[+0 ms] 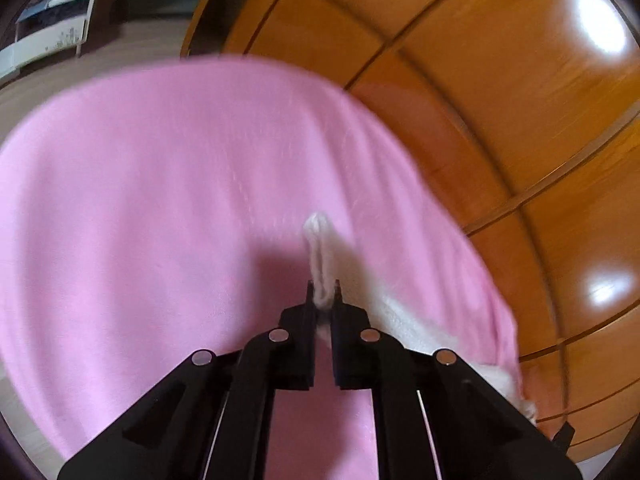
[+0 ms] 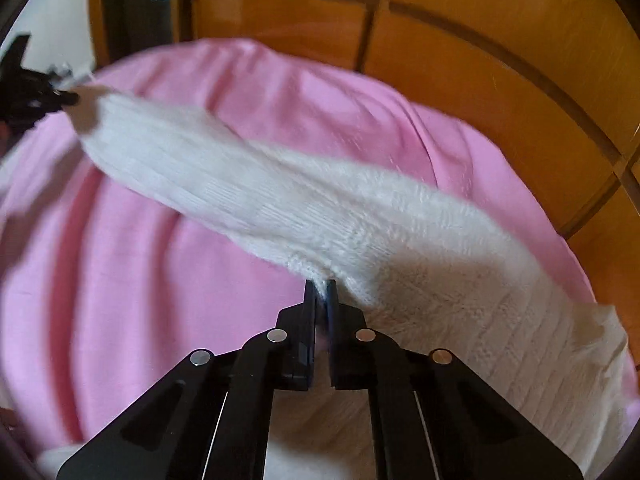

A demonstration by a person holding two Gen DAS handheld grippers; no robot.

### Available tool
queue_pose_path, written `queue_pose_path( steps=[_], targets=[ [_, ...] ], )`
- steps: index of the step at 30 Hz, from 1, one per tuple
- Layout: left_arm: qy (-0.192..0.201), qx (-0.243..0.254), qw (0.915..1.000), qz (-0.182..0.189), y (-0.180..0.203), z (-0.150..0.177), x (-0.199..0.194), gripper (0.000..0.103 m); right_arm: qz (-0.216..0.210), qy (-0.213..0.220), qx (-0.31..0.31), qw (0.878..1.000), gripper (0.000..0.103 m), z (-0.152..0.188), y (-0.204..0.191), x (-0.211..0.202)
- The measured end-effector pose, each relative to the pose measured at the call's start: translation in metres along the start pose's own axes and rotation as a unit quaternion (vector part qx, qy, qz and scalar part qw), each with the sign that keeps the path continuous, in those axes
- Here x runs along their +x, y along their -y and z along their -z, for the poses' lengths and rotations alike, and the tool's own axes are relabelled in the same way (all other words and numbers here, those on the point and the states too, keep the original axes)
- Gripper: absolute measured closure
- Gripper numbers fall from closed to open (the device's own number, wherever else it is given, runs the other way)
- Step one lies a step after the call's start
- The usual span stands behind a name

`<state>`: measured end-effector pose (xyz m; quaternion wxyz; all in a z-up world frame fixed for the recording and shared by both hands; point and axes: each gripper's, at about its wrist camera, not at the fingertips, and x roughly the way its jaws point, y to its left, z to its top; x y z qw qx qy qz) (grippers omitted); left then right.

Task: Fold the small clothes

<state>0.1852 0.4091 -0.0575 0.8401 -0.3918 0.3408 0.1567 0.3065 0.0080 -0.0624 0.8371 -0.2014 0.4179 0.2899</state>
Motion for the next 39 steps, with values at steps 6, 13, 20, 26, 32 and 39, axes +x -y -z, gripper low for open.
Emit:
queue_pose_path(
  steps=[6,13,20,26,32,39],
  targets=[
    [-0.006,0.027,0.9943,-0.103,-0.015,0.010,0.006,0.095,-0.068,-0.025,0.034,0.997,0.099,0.013,-0.002,0.005],
    [0.008,0.026,0.9835,-0.179,-0.003,0.027,0.011,0.072,-0.113,0.007,0.153,0.982,0.039,0.025,0.029,-0.024],
    [-0.001,0.118,0.9928,-0.016,0.057,0.083,-0.040,0.043,-0.017,0.002,0.261,0.965,0.039,0.138,0.088,-0.126],
    [-0.131,0.250,0.9513,0.125,0.101,0.186,-0.052,0.043,0.132,-0.029,0.394,0.909,0.039,0.292,0.129,-0.236],
    [-0.256,0.277,0.9116,0.164,0.111,0.275,-0.041,0.047,0.054,-0.023,0.491,0.869,0.039,0.381,0.101,-0.268],
    [-0.248,0.322,0.8995,0.161,0.109,0.301,-0.060,0.098,0.004,-0.044,0.439,0.897,0.096,0.363,0.046,-0.250]
  ],
)
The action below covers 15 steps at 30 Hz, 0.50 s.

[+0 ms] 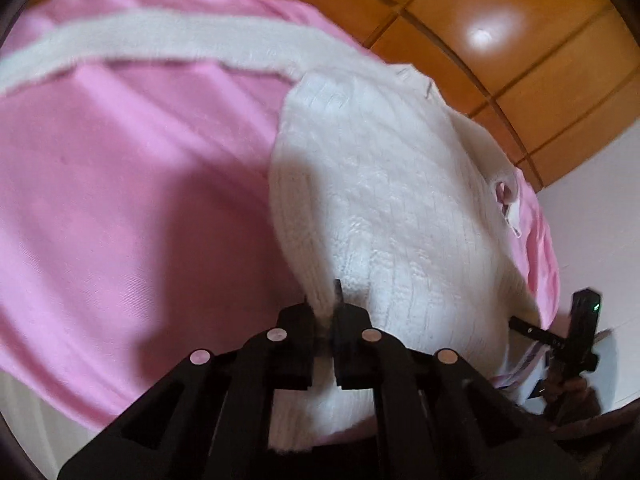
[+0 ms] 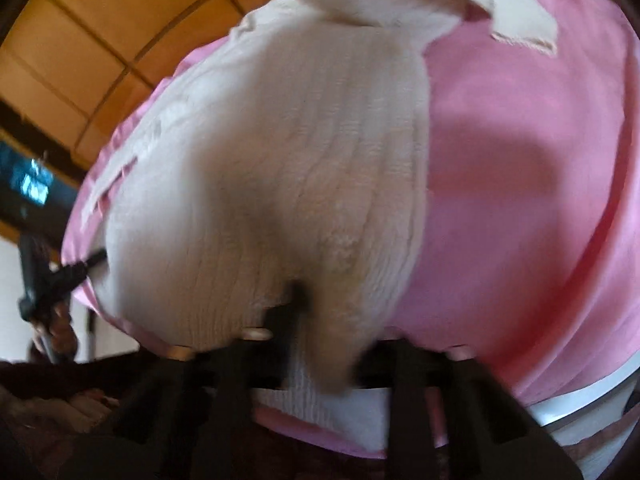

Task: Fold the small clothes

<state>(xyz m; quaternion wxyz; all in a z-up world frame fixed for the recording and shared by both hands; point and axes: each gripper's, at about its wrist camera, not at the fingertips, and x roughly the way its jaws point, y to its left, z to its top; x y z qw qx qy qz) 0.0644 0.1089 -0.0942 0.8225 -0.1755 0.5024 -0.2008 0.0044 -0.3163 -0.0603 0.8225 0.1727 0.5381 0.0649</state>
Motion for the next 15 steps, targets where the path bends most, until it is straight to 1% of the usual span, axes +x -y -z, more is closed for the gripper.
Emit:
queue_pose_path(
  steps=[2,3,4,5,6,7,8,9,10,11,13,14,15],
  targets=[
    [0.011,0.007,0.9999,0.004,0.001,-0.002,-0.013,0.098,-0.017,0.021,-0.018,0.999,0.096,-0.005,-0.006,-0.017],
    [0.015,0.008,0.9999,0.003,0.000,-0.003,-0.020,0.099,-0.030,0.033,-0.036,0.998,0.097,-0.005,-0.011,-0.031],
    [0.015,0.010,0.9998,0.003,0.001,0.002,-0.026,0.099,-0.026,0.032,-0.050,0.998,0.097,-0.005,-0.012,-0.036],
    [0.009,0.010,0.9999,0.001,0.002,0.005,-0.025,0.099,-0.019,0.022,-0.061,0.998,0.097,-0.003,-0.010,-0.036],
    [0.000,0.011,0.9999,-0.008,0.001,0.010,-0.024,0.099,-0.007,-0.004,-0.070,0.998,0.097,0.000,-0.007,-0.030],
    [-0.018,0.011,0.9996,-0.021,0.000,0.016,-0.015,0.099,0.015,-0.026,-0.073,0.997,0.097,0.005,-0.001,-0.021],
    [-0.034,0.012,0.9991,-0.024,-0.002,0.021,-0.009,0.098,0.032,-0.041,-0.071,0.996,0.097,0.008,0.007,-0.014],
    [-0.048,0.015,0.9981,-0.036,-0.003,0.024,-0.004,0.091,0.037,-0.050,-0.056,0.996,0.097,0.009,0.015,-0.006],
    [-0.059,0.006,0.9965,-0.059,-0.005,0.023,0.004,0.088,0.028,-0.050,-0.040,0.998,0.094,0.008,0.020,-0.005],
    [-0.058,-0.003,0.9968,-0.054,-0.007,0.021,0.004,0.083,0.020,-0.045,-0.029,0.998,0.088,0.004,0.023,-0.006],
    [-0.036,-0.006,0.9978,-0.055,-0.007,0.010,-0.006,0.074,0.022,-0.013,-0.028,0.999,0.055,-0.003,0.024,-0.022],
    [-0.015,-0.003,0.9982,-0.057,-0.006,0.000,-0.014,0.071,0.031,0.008,-0.028,0.999,0.051,-0.009,0.026,-0.029],
    [-0.005,-0.004,0.9983,-0.058,-0.005,-0.006,-0.017,0.070,0.045,0.034,-0.021,0.998,0.051,-0.020,0.031,-0.038]
  ],
)
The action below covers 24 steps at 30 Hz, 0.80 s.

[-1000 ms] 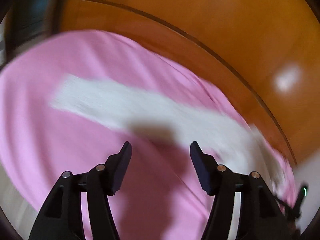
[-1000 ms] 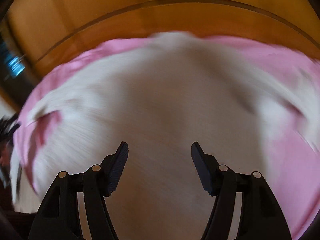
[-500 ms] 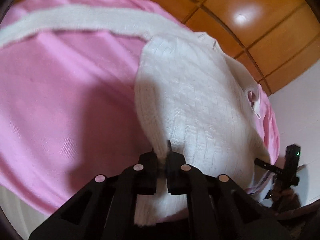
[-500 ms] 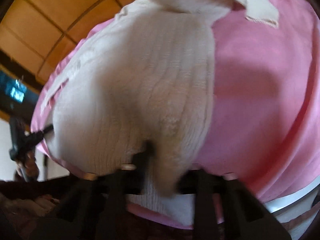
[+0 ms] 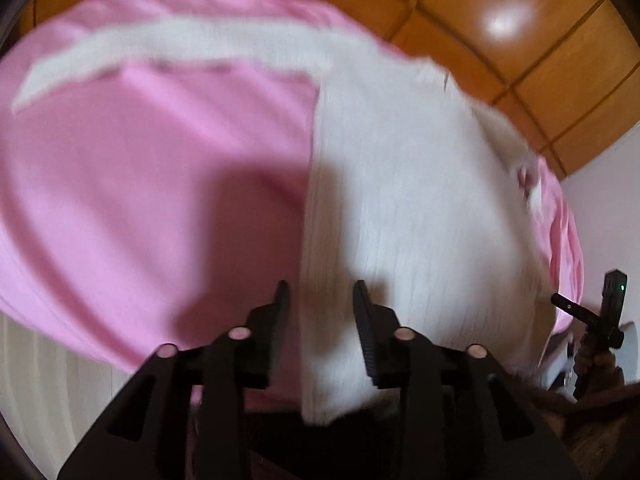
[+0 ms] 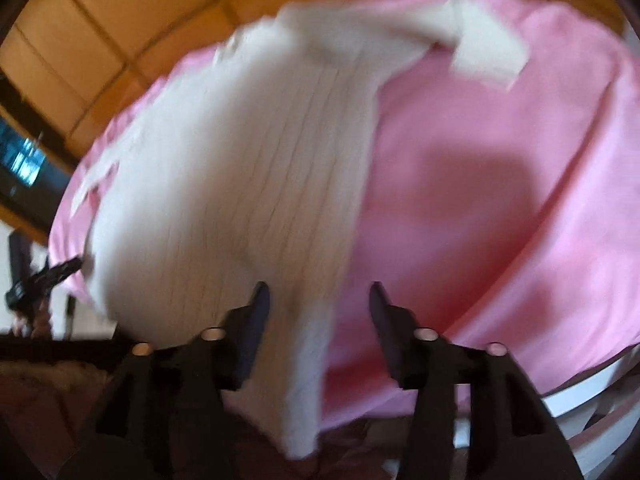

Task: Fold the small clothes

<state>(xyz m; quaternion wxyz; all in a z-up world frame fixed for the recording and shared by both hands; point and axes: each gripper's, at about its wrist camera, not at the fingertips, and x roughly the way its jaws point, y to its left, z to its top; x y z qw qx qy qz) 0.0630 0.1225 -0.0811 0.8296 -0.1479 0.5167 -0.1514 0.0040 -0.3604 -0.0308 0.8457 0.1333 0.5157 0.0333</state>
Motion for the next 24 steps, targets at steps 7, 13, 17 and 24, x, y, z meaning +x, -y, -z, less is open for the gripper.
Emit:
queue_pose_path(
  steps=[7,13,17,24],
  targets=[
    [0.061,0.028,0.9977,0.001,0.037,-0.057,-0.002,0.057,0.191,0.122,-0.002,0.974,0.051,-0.088,0.039,0.016],
    [0.053,0.063,0.9963,0.026,0.085,-0.086,0.030,0.057,0.288,0.082,-0.041,0.953,0.051,-0.146,0.089,0.081],
    [0.038,0.110,0.9928,0.031,0.121,-0.104,0.052,0.057,0.311,0.053,-0.050,0.948,0.095,-0.158,0.108,0.098],
    [0.002,0.202,0.9773,0.063,0.209,-0.146,0.117,0.057,0.271,0.201,-0.012,0.941,0.098,-0.166,0.104,-0.049]
  ],
)
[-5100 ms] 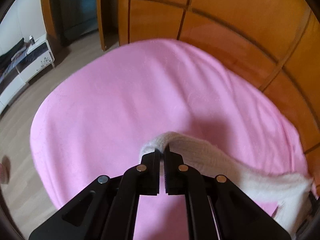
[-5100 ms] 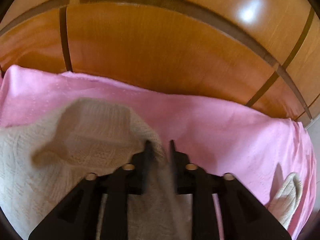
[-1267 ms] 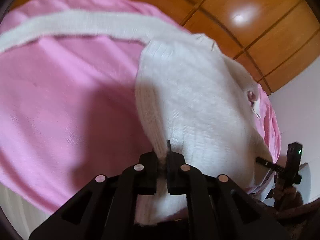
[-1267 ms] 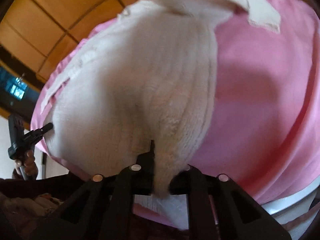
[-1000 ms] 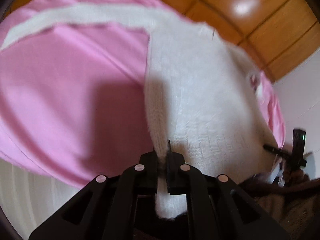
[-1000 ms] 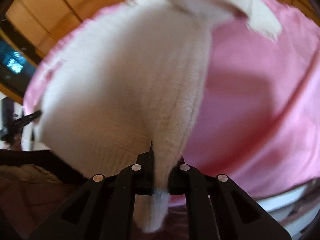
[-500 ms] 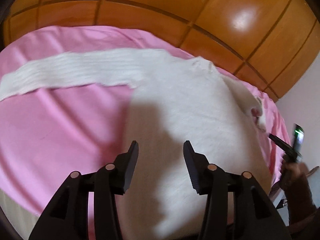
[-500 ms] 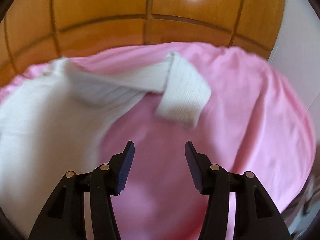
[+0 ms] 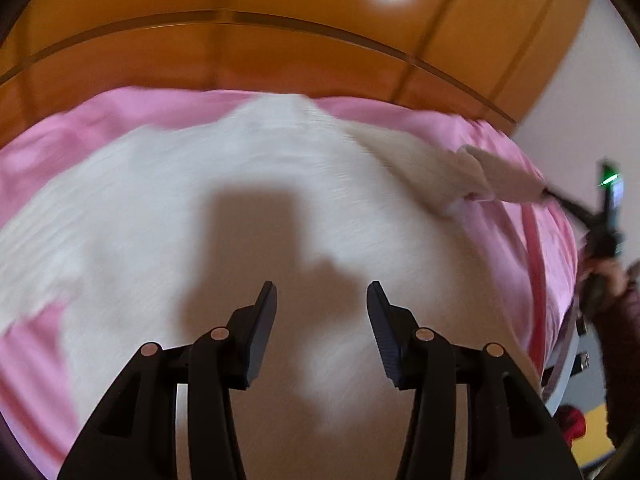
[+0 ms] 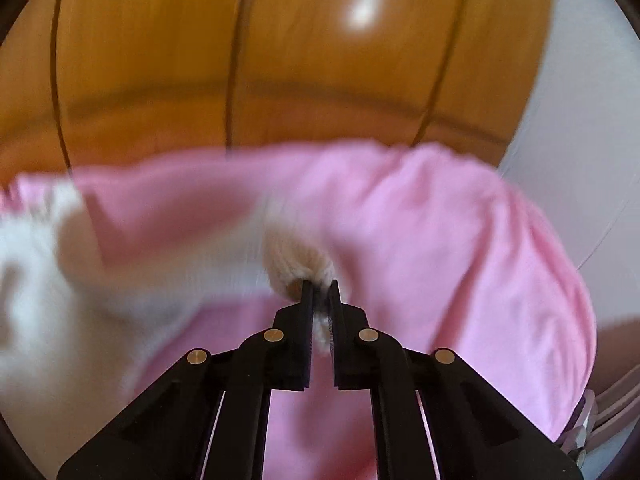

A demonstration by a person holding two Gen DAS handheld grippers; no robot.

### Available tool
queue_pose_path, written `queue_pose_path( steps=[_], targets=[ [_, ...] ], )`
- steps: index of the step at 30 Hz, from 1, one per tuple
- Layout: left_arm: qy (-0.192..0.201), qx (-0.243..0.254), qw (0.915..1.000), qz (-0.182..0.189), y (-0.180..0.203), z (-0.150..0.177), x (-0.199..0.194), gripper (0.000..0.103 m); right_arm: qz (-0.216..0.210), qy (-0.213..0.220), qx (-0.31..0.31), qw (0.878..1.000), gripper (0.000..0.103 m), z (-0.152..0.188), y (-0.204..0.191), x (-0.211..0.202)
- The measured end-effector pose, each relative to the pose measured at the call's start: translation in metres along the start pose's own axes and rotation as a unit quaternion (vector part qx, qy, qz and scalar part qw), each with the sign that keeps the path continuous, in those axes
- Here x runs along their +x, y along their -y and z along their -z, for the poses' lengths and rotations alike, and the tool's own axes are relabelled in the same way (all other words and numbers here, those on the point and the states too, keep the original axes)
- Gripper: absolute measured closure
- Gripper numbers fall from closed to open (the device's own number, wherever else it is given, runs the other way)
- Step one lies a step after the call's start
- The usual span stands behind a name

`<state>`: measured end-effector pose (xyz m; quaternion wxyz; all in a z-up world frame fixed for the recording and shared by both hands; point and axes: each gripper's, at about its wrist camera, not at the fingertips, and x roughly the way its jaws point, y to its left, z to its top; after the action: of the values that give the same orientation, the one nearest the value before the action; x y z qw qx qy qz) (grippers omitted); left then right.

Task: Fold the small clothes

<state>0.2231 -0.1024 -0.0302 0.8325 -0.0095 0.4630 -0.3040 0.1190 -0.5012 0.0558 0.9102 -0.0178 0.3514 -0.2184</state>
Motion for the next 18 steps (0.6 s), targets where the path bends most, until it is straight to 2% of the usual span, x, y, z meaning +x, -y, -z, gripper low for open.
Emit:
queue_pose_path(
  steps=[3,6,8,11,14,15,17,18],
  targets=[
    [-0.020,0.036,0.9989,0.021,0.030,-0.027,0.040,0.057,0.002,0.037,0.039,0.999,0.098,-0.023,0.040,-0.045],
    [-0.045,0.054,0.9971,0.028,0.055,-0.050,0.082,0.058,0.015,0.040,0.077,0.996,0.100,-0.036,0.076,-0.061],
    [-0.058,0.058,0.9963,0.026,0.066,-0.062,0.107,0.058,0.014,0.031,0.113,0.993,0.103,-0.042,0.102,-0.057],
    [-0.070,0.064,0.9953,0.018,0.079,-0.079,0.135,0.058,-0.003,0.009,0.207,0.978,0.103,-0.043,0.149,-0.050],
    [-0.069,0.065,0.9954,0.012,0.087,-0.097,0.150,0.058,0.023,-0.014,0.233,0.972,0.103,-0.035,0.168,-0.028],
    [-0.069,0.061,0.9957,0.011,0.088,-0.102,0.153,0.058,0.003,-0.027,0.242,0.970,0.103,-0.028,0.172,-0.015],
    [-0.066,0.057,0.9960,0.014,0.088,-0.108,0.155,0.058,0.009,-0.058,0.237,0.970,0.103,-0.010,0.171,0.003],
    [-0.064,0.059,0.9961,0.015,0.089,-0.109,0.153,0.058,-0.004,-0.072,0.237,0.969,0.103,-0.001,0.170,0.008]
  ],
)
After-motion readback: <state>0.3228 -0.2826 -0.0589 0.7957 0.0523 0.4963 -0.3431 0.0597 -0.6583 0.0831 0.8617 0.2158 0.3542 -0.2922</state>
